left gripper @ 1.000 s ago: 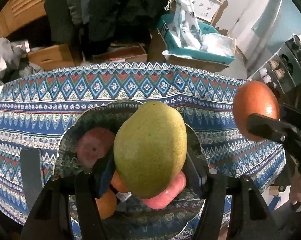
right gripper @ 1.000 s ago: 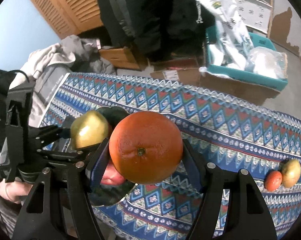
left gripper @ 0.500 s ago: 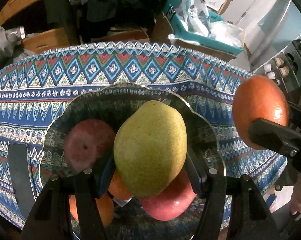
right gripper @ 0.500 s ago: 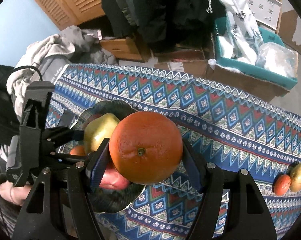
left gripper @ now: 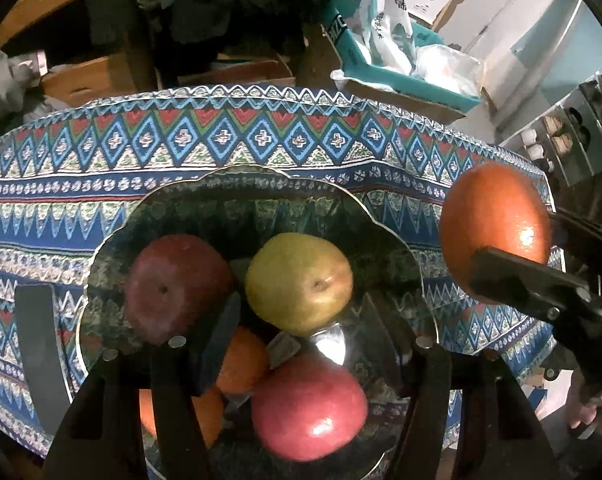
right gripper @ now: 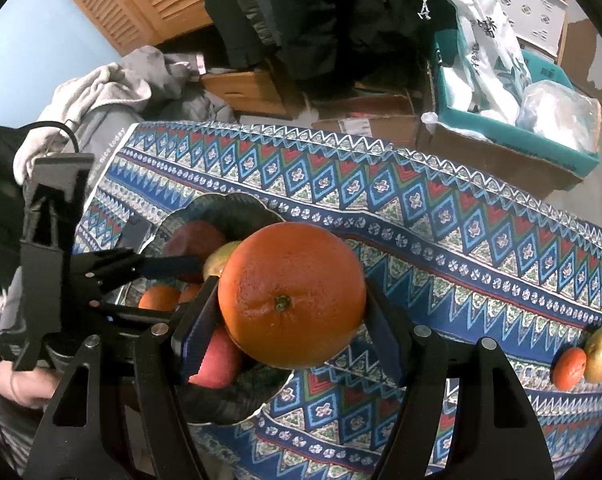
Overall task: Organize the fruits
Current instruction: 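Release the pear into the bowl with the left tool while the right tool drops the orange in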
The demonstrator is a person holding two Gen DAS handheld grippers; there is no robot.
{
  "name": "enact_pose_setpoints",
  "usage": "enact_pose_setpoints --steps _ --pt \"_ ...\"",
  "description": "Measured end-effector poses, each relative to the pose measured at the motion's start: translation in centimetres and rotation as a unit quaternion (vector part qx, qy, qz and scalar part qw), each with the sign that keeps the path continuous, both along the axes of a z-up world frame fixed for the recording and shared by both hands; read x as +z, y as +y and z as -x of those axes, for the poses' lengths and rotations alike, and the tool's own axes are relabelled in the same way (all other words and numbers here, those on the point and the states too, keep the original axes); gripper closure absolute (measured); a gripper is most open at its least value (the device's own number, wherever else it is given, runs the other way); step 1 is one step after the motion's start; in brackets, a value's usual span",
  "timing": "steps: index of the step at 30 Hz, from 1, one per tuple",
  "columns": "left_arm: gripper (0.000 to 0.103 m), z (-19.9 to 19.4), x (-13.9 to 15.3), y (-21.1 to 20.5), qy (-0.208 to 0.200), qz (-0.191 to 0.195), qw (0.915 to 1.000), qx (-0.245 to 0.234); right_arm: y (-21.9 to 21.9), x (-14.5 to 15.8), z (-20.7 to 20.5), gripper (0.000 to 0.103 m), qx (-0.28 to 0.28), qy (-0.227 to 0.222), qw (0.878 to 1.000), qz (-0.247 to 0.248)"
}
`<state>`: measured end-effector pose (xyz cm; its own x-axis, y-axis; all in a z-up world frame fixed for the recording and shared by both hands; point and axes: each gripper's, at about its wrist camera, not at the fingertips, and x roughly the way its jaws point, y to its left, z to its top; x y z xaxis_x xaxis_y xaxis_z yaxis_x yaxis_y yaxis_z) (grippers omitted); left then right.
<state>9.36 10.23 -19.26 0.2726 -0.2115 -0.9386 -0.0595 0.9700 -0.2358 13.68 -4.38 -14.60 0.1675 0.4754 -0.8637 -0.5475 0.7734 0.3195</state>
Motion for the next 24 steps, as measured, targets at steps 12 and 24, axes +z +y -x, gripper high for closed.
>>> enact_pose_setpoints --steps 12,24 --pt "0.038 4.9 1.0 5.1 0.006 -0.001 0.9982 0.059 2.5 -1.4 2.1 0.033 0.033 0.016 0.999 0.009" --pt "0.037 7.6 1.3 6.6 0.005 0.009 0.9967 0.080 5.0 -3.5 4.7 0.032 0.064 0.032 0.997 0.033"
